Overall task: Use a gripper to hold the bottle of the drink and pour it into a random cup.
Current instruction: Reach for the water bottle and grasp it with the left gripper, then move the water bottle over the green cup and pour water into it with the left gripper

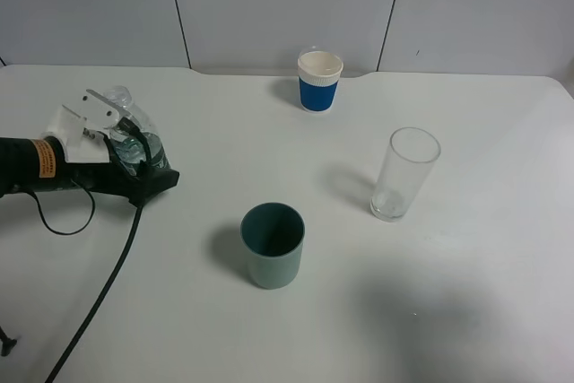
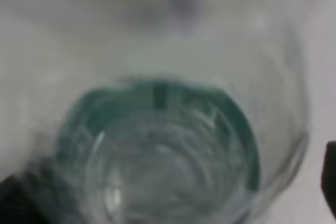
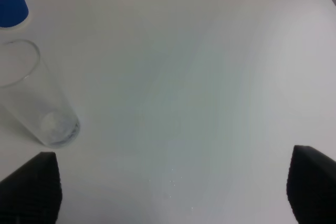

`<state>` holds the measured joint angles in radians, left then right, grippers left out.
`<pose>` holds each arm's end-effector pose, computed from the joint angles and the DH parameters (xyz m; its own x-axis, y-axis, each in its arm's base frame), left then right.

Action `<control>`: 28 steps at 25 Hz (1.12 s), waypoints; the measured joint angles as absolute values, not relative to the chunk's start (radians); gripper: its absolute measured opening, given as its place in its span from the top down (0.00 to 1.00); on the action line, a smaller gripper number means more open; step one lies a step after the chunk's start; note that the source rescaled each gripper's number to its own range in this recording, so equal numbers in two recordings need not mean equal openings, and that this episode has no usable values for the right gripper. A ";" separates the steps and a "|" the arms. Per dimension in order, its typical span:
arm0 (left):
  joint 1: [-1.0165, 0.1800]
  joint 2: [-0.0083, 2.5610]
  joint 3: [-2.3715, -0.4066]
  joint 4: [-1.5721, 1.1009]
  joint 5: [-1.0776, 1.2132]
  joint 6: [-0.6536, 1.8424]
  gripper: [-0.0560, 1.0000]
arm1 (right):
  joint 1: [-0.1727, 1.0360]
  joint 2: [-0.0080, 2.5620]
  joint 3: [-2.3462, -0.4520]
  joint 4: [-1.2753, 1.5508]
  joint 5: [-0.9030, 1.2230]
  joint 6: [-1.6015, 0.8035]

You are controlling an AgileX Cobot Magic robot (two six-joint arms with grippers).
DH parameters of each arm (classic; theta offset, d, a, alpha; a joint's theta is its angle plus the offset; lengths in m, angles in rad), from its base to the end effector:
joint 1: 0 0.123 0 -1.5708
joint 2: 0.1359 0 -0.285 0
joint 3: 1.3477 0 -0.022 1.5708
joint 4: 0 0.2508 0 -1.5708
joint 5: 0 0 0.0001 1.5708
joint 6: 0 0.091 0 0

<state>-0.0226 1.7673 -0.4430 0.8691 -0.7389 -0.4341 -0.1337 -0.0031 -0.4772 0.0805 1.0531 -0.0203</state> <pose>0.2542 -0.0525 0.1120 -0.5068 0.2522 -0.8243 0.5763 0.8103 -0.1064 -0.0017 0.0066 0.2718 -0.4599 0.0816 -0.8842 0.0807 0.9955 0.0499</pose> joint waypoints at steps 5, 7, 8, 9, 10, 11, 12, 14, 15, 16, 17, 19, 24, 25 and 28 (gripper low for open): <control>0.045 1.768 -0.443 0.894 -0.833 -0.432 0.00 | -0.134 -0.003 -0.477 0.081 1.053 -0.020; 0.071 1.770 -0.443 0.901 -0.863 -0.432 0.00 | -0.134 -0.003 -0.477 0.081 1.053 -0.020; 0.080 1.771 -0.443 0.903 -0.874 -0.432 0.00 | -0.134 -0.003 -0.477 0.081 1.053 -0.020; 0.091 1.772 -0.443 0.906 -0.887 -0.432 0.00 | -0.134 -0.003 -0.477 0.081 1.053 -0.020; 0.100 1.773 -0.443 0.906 -0.892 -0.432 0.00 | -0.134 -0.003 -0.477 0.081 1.053 -0.020; 0.108 1.774 -0.443 0.907 -0.897 -0.432 0.00 | -0.134 -0.003 -0.477 0.081 1.053 -0.020; 0.114 1.775 -0.443 0.908 -0.900 -0.435 0.00 | -0.134 -0.003 -0.477 0.081 1.053 -0.020; 0.124 1.775 -0.443 0.910 -0.907 -0.439 0.00 | -0.134 -0.003 -0.477 0.081 1.053 -0.020; 0.127 1.778 -0.444 0.910 -0.917 -0.440 0.00 | -0.134 -0.003 -0.477 0.081 1.053 -0.020; 0.129 1.784 -0.444 0.910 -0.932 -0.440 0.00 | -0.134 -0.003 -0.477 0.081 1.053 -0.020; 0.132 1.792 -0.444 0.910 -0.951 -0.440 0.00 | -0.134 -0.003 -0.477 0.081 1.053 -0.020; 0.135 1.816 -0.444 0.910 -1.001 -0.438 0.00 | -0.134 -0.003 -0.477 0.081 1.053 -0.020; 0.137 1.856 -0.445 0.910 -1.063 -0.389 0.00 | -0.134 -0.003 -0.477 0.081 1.053 -0.020; 0.137 1.856 -0.445 0.910 -1.067 -0.373 0.00 | -0.134 -0.003 -0.477 0.081 1.053 -0.020; 0.137 1.857 -0.445 0.913 -1.084 -0.327 0.00 | -0.134 -0.003 -0.477 0.081 1.053 -0.020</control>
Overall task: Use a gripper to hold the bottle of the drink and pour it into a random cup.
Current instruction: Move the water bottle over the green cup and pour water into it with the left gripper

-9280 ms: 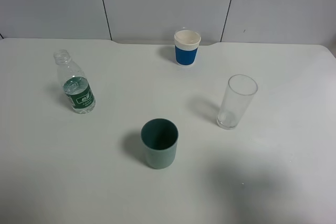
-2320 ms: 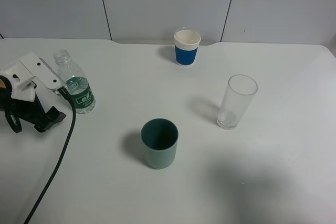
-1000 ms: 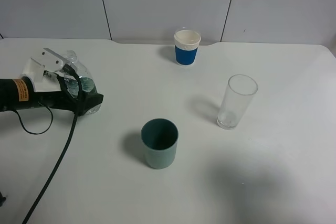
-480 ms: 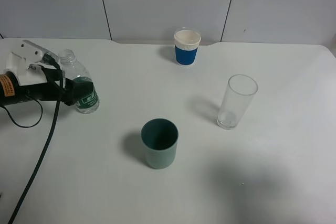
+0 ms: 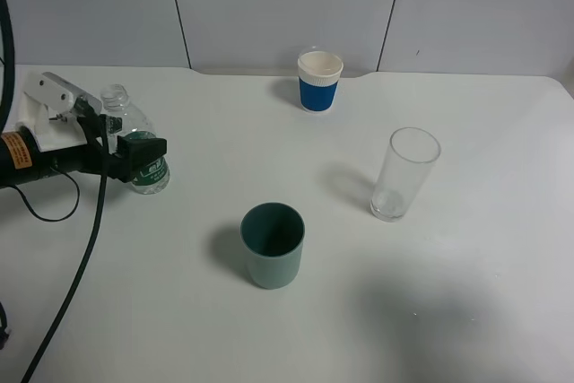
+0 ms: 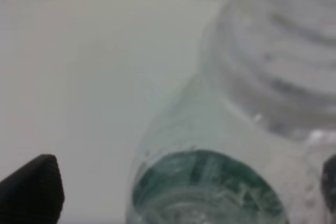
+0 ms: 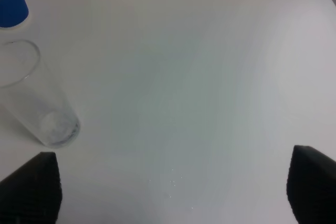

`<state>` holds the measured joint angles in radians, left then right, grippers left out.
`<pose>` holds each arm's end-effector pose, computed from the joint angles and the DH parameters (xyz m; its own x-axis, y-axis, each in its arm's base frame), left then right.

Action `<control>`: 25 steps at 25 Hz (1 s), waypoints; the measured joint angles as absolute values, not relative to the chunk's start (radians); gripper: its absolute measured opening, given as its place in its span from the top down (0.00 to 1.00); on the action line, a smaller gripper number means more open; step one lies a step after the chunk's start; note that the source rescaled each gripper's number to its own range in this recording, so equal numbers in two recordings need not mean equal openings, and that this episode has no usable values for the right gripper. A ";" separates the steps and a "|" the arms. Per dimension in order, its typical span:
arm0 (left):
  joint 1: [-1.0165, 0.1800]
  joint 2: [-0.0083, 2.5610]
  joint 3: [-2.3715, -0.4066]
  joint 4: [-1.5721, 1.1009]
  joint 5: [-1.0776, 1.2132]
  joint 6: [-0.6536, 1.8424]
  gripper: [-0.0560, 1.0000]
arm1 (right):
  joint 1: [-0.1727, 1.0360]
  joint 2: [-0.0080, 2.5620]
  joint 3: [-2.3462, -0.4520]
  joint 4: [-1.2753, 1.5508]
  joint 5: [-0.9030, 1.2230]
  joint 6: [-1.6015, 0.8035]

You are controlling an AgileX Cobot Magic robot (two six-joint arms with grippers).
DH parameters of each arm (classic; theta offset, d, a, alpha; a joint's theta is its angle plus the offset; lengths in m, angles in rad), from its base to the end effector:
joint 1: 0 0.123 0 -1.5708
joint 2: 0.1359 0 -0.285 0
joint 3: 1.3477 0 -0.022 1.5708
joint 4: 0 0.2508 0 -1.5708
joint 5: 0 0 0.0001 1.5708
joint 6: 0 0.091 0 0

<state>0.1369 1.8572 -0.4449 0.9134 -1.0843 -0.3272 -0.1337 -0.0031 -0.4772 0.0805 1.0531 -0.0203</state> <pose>0.2635 -0.0279 0.1156 -0.3237 0.1109 -0.9396 0.6053 0.7876 -0.1156 -0.0017 0.0066 0.2718 -0.4599 0.0816 -0.8842 0.0807 0.9955 0.0499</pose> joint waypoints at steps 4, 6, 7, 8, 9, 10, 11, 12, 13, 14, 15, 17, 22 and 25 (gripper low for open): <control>0.137 1.857 -0.445 0.913 -1.100 -0.263 0.00 | -0.134 -0.003 -0.477 0.081 1.053 -0.020; 0.137 1.857 -0.445 0.913 -1.107 -0.238 0.00 | -0.134 -0.003 -0.477 0.081 1.053 -0.020; 0.137 1.857 -0.445 0.913 -1.110 -0.228 0.00 | -0.134 -0.003 -0.477 0.081 1.053 -0.020; 0.137 1.857 -0.445 0.913 -1.114 -0.218 0.00 | -0.134 -0.003 -0.477 0.081 1.053 -0.020; 0.137 1.857 -0.445 0.913 -1.120 -0.213 0.00 | -0.134 -0.003 -0.477 0.081 1.053 -0.020; 0.137 1.858 -0.445 0.913 -1.128 -0.203 0.00 | -0.134 -0.003 -0.477 0.081 1.053 -0.020; 0.137 1.858 -0.445 0.913 -1.134 -0.193 0.00 | -0.134 -0.003 -0.477 0.081 1.053 -0.020; 0.137 1.860 -0.445 0.913 -1.138 -0.186 0.00 | -0.134 -0.003 -0.477 0.081 1.053 -0.020; 0.137 1.866 -0.445 0.912 -1.144 -0.170 0.00 | -0.134 -0.003 -0.477 0.081 1.053 -0.020; 0.137 1.873 -0.445 0.912 -1.144 -0.160 0.00 | -0.134 -0.003 -0.477 0.081 1.053 -0.020; 0.137 1.881 -0.445 0.912 -1.147 -0.147 0.00 | -0.134 -0.003 -0.477 0.081 1.053 -0.020; 0.137 1.901 -0.445 0.912 -1.154 -0.120 0.00 | -0.134 -0.003 -0.477 0.081 1.053 -0.020; 0.137 1.929 -0.445 0.912 -1.173 -0.070 0.00 | -0.134 -0.003 -0.477 0.081 1.053 -0.020; 0.137 1.943 -0.445 0.912 -1.181 -0.048 0.00 | -0.134 -0.003 -0.477 0.081 1.053 -0.020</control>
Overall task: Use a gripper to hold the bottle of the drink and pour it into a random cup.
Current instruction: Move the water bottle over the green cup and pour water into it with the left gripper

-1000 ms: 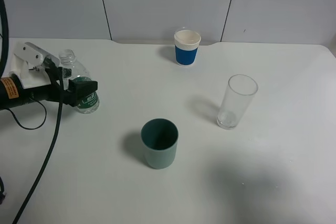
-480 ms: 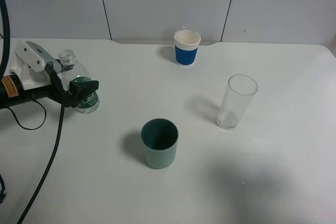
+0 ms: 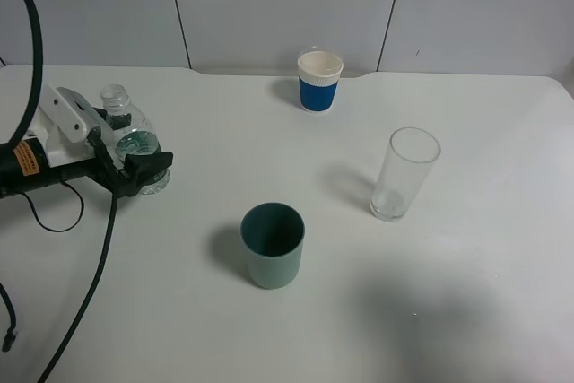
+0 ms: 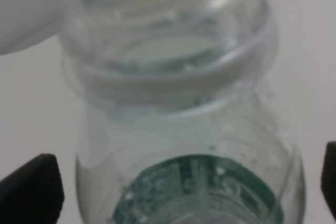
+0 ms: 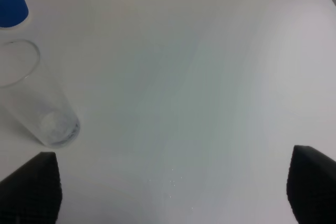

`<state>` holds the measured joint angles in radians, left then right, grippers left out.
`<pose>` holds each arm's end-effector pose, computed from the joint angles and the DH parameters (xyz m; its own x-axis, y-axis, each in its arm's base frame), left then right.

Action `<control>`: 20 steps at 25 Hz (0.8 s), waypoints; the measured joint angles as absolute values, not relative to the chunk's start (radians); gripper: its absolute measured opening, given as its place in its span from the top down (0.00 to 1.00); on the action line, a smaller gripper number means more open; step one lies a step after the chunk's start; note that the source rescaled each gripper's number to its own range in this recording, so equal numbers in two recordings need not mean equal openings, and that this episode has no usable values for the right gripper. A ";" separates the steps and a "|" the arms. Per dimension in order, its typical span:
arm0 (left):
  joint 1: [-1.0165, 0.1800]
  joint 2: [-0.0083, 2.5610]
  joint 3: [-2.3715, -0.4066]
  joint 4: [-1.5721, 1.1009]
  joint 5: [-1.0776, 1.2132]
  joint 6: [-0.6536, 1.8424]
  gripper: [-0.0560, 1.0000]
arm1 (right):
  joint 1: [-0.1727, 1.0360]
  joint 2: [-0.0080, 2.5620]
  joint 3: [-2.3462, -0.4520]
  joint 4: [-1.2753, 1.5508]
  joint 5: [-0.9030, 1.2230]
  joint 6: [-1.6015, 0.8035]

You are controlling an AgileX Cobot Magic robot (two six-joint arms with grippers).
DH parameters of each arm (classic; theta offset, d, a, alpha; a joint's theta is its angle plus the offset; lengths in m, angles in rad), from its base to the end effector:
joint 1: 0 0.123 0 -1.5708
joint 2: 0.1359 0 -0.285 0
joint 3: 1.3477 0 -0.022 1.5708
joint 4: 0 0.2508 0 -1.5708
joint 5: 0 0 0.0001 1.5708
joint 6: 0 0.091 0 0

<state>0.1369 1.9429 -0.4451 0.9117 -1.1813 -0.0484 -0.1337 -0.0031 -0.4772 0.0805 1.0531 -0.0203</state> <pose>0.2634 -0.0309 0.1019 -0.1554 0.2513 -0.9553 0.6828 0.7262 0.0800 -0.0017 0.0066 0.2718 -0.4599 0.0816 -0.8842 0.0807 0.9955 0.0499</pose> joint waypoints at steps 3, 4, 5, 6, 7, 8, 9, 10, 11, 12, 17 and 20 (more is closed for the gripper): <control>0.137 1.958 -0.445 0.913 -1.188 -0.028 0.05 | -0.134 -0.003 -0.477 0.081 1.053 -0.020; 0.137 1.959 -0.445 0.914 -1.189 -0.023 0.12 | -0.134 -0.003 -0.477 0.081 1.053 -0.020; 0.137 1.959 -0.445 0.916 -1.190 -0.017 0.21 | -0.134 -0.003 -0.477 0.081 1.053 -0.020; 0.137 1.960 -0.445 0.919 -1.192 -0.013 0.33 | -0.134 -0.003 -0.477 0.081 1.053 -0.020; 0.137 1.960 -0.445 0.924 -1.193 -0.010 0.47 | -0.134 -0.003 -0.477 0.081 1.053 -0.020; 0.137 1.960 -0.445 0.929 -1.194 -0.007 0.61 | -0.134 -0.003 -0.477 0.081 1.053 -0.020; 0.137 1.960 -0.445 0.931 -1.194 0.000 0.76 | -0.134 -0.003 -0.477 0.081 1.053 -0.020; 0.137 1.960 -0.445 0.932 -1.195 -0.006 0.89 | -0.134 -0.003 -0.477 0.081 1.053 -0.020; 0.137 1.960 -0.445 0.937 -1.195 -0.006 0.94 | -0.134 -0.003 -0.477 0.081 1.053 -0.020; 0.137 1.960 -0.445 0.937 -1.195 -0.006 0.95 | -0.134 -0.003 -0.477 0.081 1.053 -0.020; 0.137 1.961 -0.445 0.937 -1.195 -0.010 0.95 | -0.134 -0.003 -0.477 0.081 1.053 -0.020; 0.137 1.961 -0.445 0.935 -1.195 -0.014 0.95 | -0.134 -0.003 -0.477 0.081 1.053 -0.020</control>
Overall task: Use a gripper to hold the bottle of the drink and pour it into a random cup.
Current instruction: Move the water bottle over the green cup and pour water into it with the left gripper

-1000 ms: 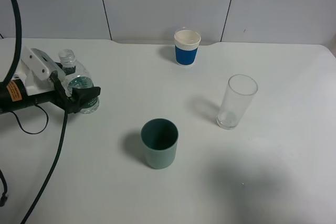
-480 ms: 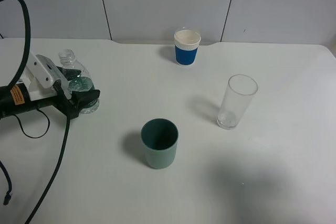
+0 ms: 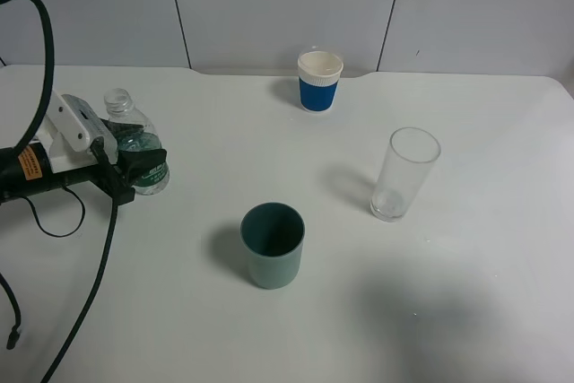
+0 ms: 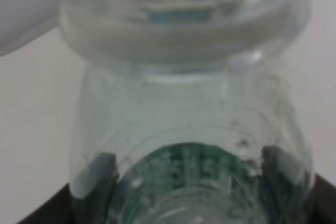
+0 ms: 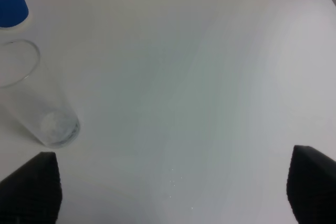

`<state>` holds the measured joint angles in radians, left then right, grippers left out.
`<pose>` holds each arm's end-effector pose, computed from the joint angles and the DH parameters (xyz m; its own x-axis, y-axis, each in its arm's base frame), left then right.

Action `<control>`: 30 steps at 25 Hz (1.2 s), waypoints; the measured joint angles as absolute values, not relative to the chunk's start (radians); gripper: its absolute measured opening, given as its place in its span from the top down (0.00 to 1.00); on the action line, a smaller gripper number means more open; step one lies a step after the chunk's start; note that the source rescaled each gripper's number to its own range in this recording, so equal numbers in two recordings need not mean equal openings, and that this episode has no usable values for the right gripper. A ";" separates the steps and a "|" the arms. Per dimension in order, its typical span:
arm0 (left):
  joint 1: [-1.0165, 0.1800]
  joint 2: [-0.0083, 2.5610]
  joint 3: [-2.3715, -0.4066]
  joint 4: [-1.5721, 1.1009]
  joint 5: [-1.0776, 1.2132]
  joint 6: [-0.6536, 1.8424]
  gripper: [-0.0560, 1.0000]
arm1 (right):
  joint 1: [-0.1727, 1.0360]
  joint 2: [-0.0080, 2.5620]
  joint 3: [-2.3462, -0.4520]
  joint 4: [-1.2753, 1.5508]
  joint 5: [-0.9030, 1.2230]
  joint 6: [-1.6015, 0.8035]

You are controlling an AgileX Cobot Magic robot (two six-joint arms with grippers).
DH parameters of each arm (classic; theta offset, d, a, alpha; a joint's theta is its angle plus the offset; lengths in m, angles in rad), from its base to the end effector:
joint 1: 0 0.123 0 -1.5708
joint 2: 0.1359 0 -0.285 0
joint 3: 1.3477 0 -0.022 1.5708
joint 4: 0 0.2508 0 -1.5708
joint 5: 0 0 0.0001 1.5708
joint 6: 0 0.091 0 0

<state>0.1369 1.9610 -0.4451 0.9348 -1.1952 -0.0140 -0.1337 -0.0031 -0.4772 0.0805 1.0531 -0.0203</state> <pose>0.2618 -0.0327 0.0983 -0.1333 0.2711 -0.9533 0.7061 0.7010 0.1006 -0.0017 0.0066 0.2718 -0.4599 0.0816 -0.8842 0.0807 0.9955 0.0499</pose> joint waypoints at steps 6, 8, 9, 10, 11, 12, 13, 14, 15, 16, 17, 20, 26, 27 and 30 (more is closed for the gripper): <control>0.137 1.961 -0.445 0.933 -1.194 -0.017 0.95 | -0.134 -0.003 -0.477 0.081 1.053 -0.020; 0.137 1.961 -0.445 0.933 -1.193 -0.017 0.95 | -0.134 -0.003 -0.477 0.081 1.053 -0.020; 0.137 1.960 -0.445 0.931 -1.191 -0.017 0.95 | -0.134 -0.003 -0.477 0.081 1.053 -0.020; 0.137 1.960 -0.445 0.928 -1.190 -0.017 0.95 | -0.134 -0.003 -0.477 0.081 1.053 -0.020; 0.137 1.958 -0.445 0.924 -1.186 -0.017 0.95 | -0.134 -0.003 -0.477 0.081 1.053 -0.020; 0.137 1.956 -0.445 0.920 -1.185 -0.017 0.95 | -0.134 -0.003 -0.477 0.081 1.053 -0.020; 0.137 1.956 -0.445 0.917 -1.184 -0.017 0.95 | -0.134 -0.003 -0.477 0.081 1.053 -0.020; 0.137 1.950 -0.445 0.917 -1.177 -0.020 0.95 | -0.134 -0.003 -0.477 0.081 1.053 -0.020; 0.137 1.942 -0.445 0.917 -1.166 -0.022 0.95 | -0.134 -0.003 -0.477 0.081 1.053 -0.020; 0.137 1.933 -0.445 0.917 -1.153 -0.025 0.95 | -0.134 -0.003 -0.477 0.081 1.053 -0.020; 0.137 1.918 -0.445 0.917 -1.132 -0.030 0.95 | -0.134 -0.003 -0.477 0.081 1.053 -0.020; 0.137 1.855 -0.444 0.917 -1.075 -0.043 0.95 | -0.134 -0.003 -0.477 0.081 1.053 -0.020; 0.137 1.726 -0.443 0.906 -1.007 -0.075 0.95 | -0.134 -0.003 -0.477 0.081 1.053 -0.020; 0.137 1.710 -0.443 0.903 -1.001 -0.075 0.95 | -0.134 -0.003 -0.477 0.081 1.053 -0.020; 0.137 1.662 -0.442 0.900 -0.970 -0.077 0.95 | -0.134 -0.003 -0.477 0.081 1.053 -0.020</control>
